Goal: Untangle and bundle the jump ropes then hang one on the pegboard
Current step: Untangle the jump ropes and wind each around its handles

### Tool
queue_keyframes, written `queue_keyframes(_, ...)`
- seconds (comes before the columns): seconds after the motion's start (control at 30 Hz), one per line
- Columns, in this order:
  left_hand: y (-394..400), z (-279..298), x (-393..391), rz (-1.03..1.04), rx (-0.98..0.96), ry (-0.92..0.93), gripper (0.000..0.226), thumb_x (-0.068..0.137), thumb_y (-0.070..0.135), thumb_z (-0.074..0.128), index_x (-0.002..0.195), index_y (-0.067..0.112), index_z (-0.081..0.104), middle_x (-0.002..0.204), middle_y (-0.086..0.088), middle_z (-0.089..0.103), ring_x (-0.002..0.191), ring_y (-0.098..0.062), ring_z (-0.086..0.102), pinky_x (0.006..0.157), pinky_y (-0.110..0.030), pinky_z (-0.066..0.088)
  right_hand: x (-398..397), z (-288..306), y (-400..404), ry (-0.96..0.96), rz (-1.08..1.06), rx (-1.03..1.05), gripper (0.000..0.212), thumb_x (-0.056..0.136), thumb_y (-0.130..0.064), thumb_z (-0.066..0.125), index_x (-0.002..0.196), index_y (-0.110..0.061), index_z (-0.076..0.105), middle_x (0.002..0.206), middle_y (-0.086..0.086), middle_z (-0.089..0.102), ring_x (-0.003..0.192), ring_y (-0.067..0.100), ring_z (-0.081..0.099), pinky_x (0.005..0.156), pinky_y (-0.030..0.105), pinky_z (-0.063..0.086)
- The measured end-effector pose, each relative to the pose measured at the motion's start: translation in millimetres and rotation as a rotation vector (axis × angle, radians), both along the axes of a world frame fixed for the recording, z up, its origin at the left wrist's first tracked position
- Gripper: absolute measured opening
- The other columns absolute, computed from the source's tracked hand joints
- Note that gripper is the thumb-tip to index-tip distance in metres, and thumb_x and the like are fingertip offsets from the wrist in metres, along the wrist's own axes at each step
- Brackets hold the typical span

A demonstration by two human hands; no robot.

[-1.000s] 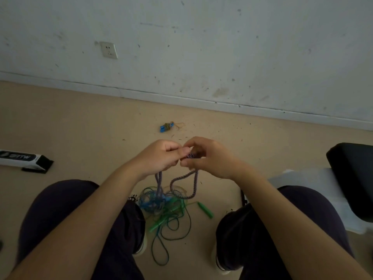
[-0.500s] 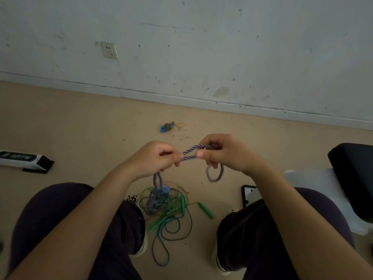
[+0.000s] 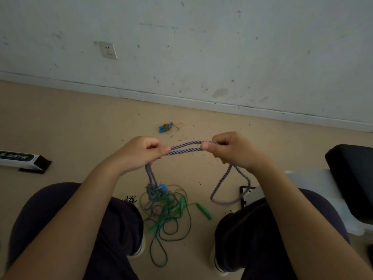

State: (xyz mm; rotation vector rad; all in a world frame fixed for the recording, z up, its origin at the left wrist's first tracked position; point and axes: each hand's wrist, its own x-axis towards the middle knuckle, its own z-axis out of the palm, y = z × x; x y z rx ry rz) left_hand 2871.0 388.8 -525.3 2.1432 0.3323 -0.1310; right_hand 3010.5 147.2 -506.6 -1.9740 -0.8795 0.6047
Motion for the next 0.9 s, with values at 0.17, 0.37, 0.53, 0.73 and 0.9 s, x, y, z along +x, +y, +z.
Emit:
queue_keyframes(0.17,-40,-2,6,-0.021,-0.204,-0.110,0.039,0.081,0.061,0.060,0.077,0.023,0.070,0.059,0.009,0.057,0.055,-0.005,0.052,0.060,-0.024,0.047,-22,-4,15,0.096,0.218,-0.128,0.045,0.074,-0.064,0.067,0.079,-0.019,0.066,0.057,-0.005,0.054,0.054,0.014,0.050,0.058,0.036,0.048)
queue_keyframes(0.37,-15,4,5,-0.077,-0.178,-0.020,0.029,0.099,0.040,0.056,0.082,0.022,0.071,0.062,0.007,0.062,0.060,-0.008,0.059,0.070,-0.028,0.050,-10,1,10,-0.024,0.088,-0.014,0.037,0.098,-0.037,0.055,0.066,-0.020,0.052,0.060,-0.003,0.041,0.054,0.012,0.039,0.059,0.030,0.036)
queue_keyframes(0.53,7,3,-1,-0.021,-0.094,-0.009,0.021,0.094,0.037,0.064,0.083,0.022,0.073,0.068,0.002,0.070,0.063,-0.009,0.064,0.071,-0.027,0.050,7,4,-6,0.041,-0.124,0.116,0.034,0.098,-0.032,0.058,0.071,-0.011,0.059,0.056,0.002,0.046,0.053,0.017,0.040,0.053,0.029,0.035)
queue_keyframes(0.73,-32,-5,5,-0.108,-0.226,-0.106,0.015,0.093,0.024,0.068,0.083,0.015,0.073,0.058,0.002,0.063,0.053,-0.010,0.056,0.057,-0.022,0.049,-15,2,7,0.119,0.161,-0.115,0.050,0.073,-0.063,0.068,0.092,-0.016,0.070,0.063,-0.003,0.062,0.057,0.013,0.054,0.057,0.028,0.047)
queue_keyframes(0.9,-38,1,10,-0.152,-0.329,-0.097,0.024,0.090,0.038,0.064,0.085,0.017,0.073,0.064,0.003,0.064,0.060,-0.010,0.058,0.063,-0.021,0.050,-23,-5,18,0.081,0.234,-0.108,0.026,0.093,-0.035,0.065,0.075,-0.016,0.065,0.056,-0.010,0.043,0.053,0.007,0.039,0.055,0.023,0.035)
